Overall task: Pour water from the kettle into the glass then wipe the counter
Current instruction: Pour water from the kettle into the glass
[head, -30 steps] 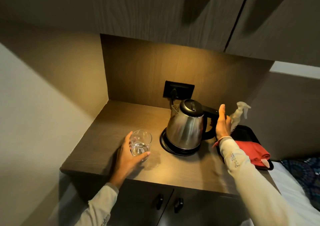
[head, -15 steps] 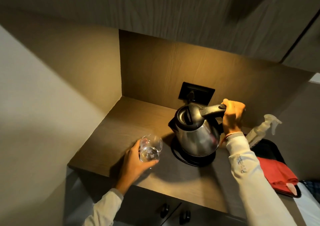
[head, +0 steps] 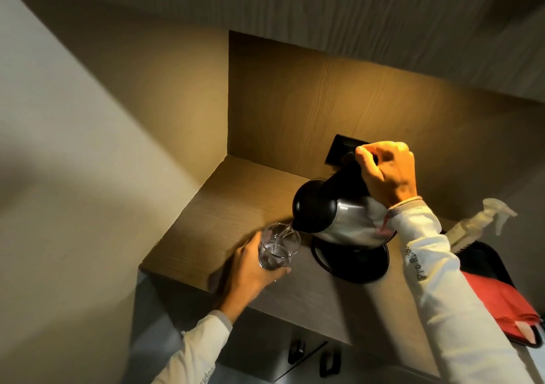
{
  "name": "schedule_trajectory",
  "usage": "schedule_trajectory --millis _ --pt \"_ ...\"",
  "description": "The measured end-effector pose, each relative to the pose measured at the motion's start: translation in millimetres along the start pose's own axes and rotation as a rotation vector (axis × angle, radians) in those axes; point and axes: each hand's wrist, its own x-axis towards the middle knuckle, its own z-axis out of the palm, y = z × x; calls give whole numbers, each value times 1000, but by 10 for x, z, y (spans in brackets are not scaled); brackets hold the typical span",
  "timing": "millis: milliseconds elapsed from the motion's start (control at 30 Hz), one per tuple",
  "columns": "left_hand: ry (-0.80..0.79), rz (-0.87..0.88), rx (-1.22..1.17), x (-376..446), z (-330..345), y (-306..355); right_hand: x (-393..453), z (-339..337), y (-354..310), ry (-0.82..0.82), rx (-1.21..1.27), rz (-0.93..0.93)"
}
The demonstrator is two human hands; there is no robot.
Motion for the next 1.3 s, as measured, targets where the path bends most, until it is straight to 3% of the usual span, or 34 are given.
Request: schedule_trajectory --millis 767,1300 --pt "-39 68 -29 -13 -24 -120 37 -90 -251 -95 -226 -128" --pt "-29 93 -47 -26 -39 -103 47 -150 -313 -116 -245 -166"
